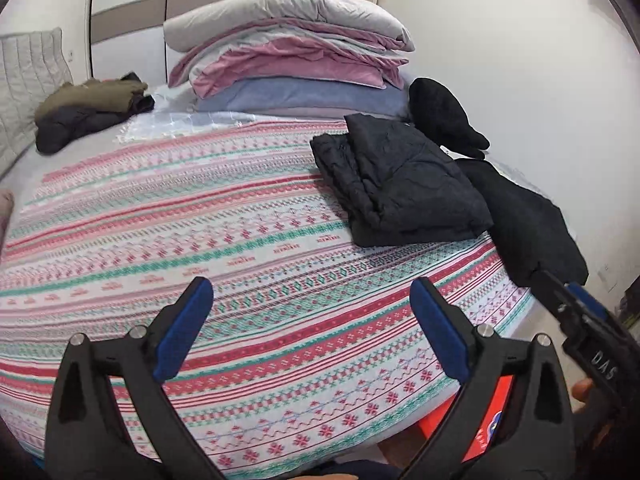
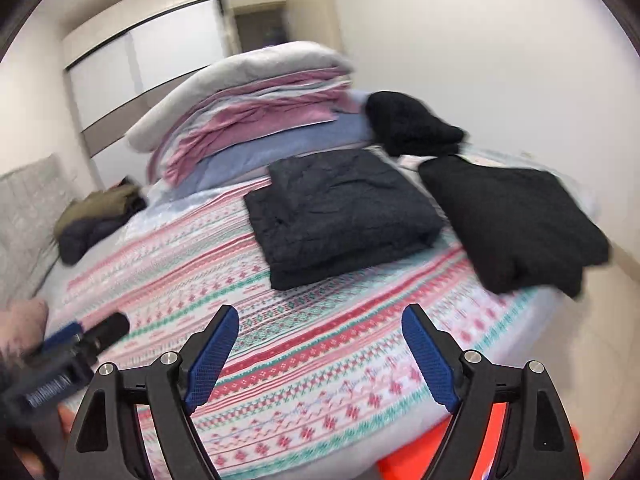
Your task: Fold large clothes
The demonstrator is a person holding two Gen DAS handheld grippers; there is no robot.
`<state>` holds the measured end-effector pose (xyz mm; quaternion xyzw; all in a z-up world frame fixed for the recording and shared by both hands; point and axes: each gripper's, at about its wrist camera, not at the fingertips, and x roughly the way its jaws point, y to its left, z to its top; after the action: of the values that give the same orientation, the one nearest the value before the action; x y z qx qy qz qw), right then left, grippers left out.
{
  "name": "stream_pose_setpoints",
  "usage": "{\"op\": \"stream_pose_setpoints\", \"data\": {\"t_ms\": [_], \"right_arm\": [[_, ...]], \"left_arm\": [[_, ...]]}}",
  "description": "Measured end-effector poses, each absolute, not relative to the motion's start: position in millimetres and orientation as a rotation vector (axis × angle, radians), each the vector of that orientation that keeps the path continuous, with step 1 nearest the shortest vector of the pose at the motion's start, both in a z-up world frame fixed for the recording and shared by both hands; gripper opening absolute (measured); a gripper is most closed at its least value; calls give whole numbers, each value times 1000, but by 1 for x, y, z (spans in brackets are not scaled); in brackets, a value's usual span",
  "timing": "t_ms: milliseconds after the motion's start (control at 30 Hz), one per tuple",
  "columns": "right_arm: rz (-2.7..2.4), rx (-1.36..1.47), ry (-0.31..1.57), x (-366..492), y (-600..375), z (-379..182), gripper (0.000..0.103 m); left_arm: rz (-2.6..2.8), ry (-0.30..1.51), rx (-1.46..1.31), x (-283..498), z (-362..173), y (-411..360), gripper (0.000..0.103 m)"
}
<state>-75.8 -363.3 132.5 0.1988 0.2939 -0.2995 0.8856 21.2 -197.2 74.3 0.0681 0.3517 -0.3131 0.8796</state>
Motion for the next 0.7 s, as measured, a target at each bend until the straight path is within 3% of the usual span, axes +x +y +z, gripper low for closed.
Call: {"op": "stream_pose_setpoints", "data": {"t_ms": [233,433,700], "right_arm": [[-698,519,553,-84,-337,151,89],[-783,319,585,-67,-327,128,89],[-834,396,496,-82,-343,96,90]], "left_arm": [[-699,723,100,23,79,-176,102],[-676,733,125,29,51,-188,102],[-743,765,177,28,20,-209,102]]}}
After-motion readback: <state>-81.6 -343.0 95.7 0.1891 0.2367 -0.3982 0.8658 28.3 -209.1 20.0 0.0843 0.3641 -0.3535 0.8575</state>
